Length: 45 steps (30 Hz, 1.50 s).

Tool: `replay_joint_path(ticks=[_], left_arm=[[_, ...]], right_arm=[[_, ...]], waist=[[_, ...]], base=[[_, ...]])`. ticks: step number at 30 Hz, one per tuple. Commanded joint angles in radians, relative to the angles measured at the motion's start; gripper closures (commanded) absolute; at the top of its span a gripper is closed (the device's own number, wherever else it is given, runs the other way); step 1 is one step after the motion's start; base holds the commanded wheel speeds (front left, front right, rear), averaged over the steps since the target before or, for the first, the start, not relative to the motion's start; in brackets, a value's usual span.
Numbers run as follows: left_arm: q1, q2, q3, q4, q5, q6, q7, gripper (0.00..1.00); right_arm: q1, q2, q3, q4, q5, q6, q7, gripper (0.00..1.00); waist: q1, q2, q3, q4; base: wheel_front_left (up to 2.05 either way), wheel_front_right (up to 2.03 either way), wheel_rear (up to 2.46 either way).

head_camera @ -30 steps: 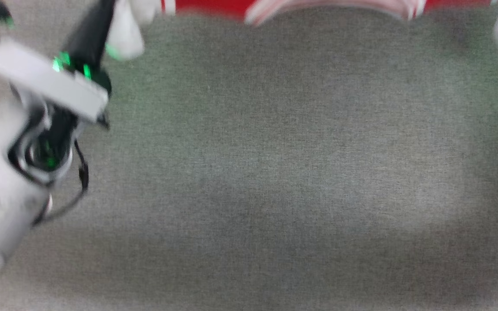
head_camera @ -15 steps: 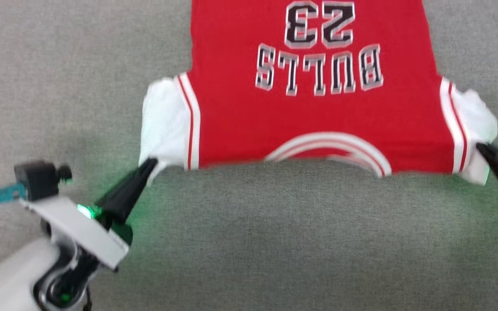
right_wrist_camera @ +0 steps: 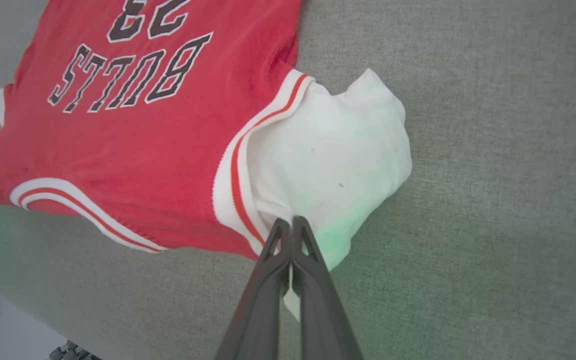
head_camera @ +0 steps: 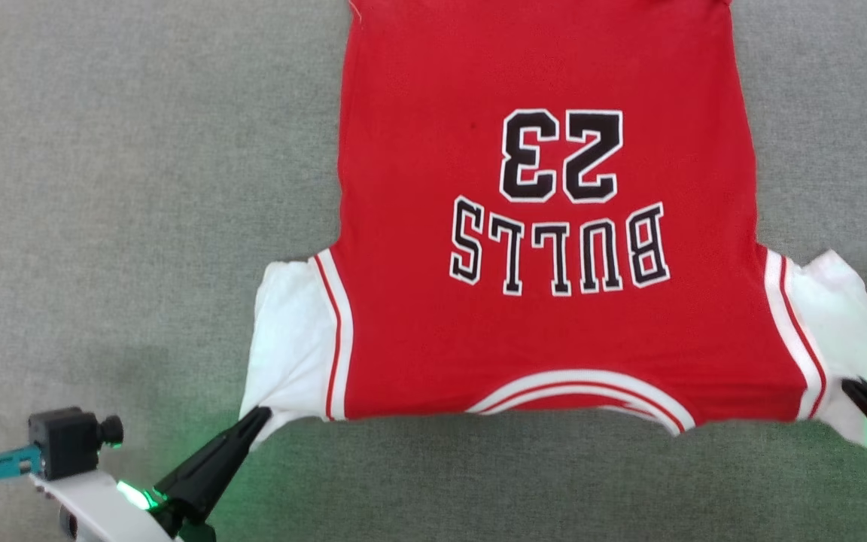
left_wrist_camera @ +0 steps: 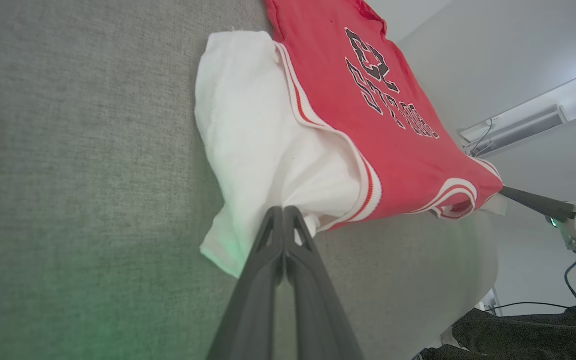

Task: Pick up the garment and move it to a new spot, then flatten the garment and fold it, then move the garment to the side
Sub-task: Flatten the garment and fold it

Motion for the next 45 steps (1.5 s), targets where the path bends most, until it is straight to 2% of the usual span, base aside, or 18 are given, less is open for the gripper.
replay_joint_path(ticks=[1,6,10,19,26,29,30,31,32,35,38,42,45], left_arm=[[0.025,0.009,0.015,-0.009,0.008,0.011,0.000,1.00],[0.085,0.008,0.045,-0.050,0.028,0.026,0.000,1.00],[0.071,-0.016,0.030,-0.028,0.044,0.031,0.014,1.00],[-0.001,-0.119,-0.016,0.136,0.072,0.019,0.061,1.00],[-0.042,-0.198,-0.057,0.298,0.107,0.020,0.079,1.00],[-0.053,-0.230,-0.061,0.339,0.097,0.015,0.071,1.00],[-0.057,-0.236,-0.063,0.346,0.100,0.014,0.069,1.00],[-0.060,-0.241,-0.062,0.351,0.100,0.013,0.066,1.00],[-0.063,-0.244,-0.062,0.354,0.099,0.013,0.064,1.00],[-0.068,-0.246,-0.061,0.348,0.101,0.011,0.055,1.00],[-0.066,-0.238,-0.057,0.331,0.108,0.009,0.046,1.00],[-0.070,-0.237,-0.051,0.293,0.121,0.008,0.036,1.00],[-0.086,-0.234,-0.046,0.265,0.141,0.006,0.029,1.00]], right_arm=[[0.027,-0.004,-0.018,-0.018,0.005,-0.001,0.009,1.00],[0.084,0.005,-0.043,-0.076,0.015,-0.001,0.034,1.00],[0.065,0.004,-0.013,-0.053,-0.008,-0.001,0.043,1.00],[0.003,-0.021,0.135,0.136,-0.050,-0.001,0.010,1.00],[-0.012,-0.068,0.222,0.304,-0.102,-0.002,-0.074,1.00],[-0.025,-0.079,0.249,0.338,-0.107,-0.003,-0.120,1.00],[-0.032,-0.082,0.252,0.338,-0.111,-0.003,-0.139,0.72],[-0.040,-0.085,0.252,0.336,-0.115,-0.003,-0.156,0.16],[-0.045,-0.090,0.254,0.331,-0.117,-0.003,-0.169,0.00],[-0.052,-0.106,0.241,0.283,-0.115,-0.003,-0.184,0.00],[-0.071,-0.113,0.211,0.186,-0.112,-0.001,-0.168,0.00],[-0.140,-0.119,0.153,0.069,-0.078,-0.001,-0.090,0.00],[-0.243,-0.122,0.124,0.042,-0.068,-0.001,-0.024,0.00]], waist=[[0.0000,0.0000,0.002,0.001],[0.0000,0.0000,0.009,0.000],[0.0000,0.0000,0.011,-0.006],[0.0000,0.0000,0.011,-0.008],[0.0000,0.0000,0.017,-0.005],[0.0000,0.0000,0.016,-0.007],[0.0000,0.0000,0.015,-0.008],[0.0000,0.0000,0.014,-0.009],[0.0000,0.0000,0.012,-0.010],[0.0000,0.0000,0.010,-0.011],[0.0000,0.0000,0.012,-0.013],[0.0000,0.0000,0.020,-0.008],[0.0000,0.0000,0.036,-0.002]], base=[[0.00,0.00,0.00],[0.00,0.00,0.00],[0.00,0.00,0.00],[0.00,0.00,0.00],[0.00,0.00,0.00],[0.00,0.00,0.00],[0.00,0.00,0.00],[0.00,0.00,0.00],[0.00,0.00,0.00],[0.00,0.00,0.00],[0.00,0.00,0.00],[0.00,0.00,0.00],[0.00,0.00,0.00]])
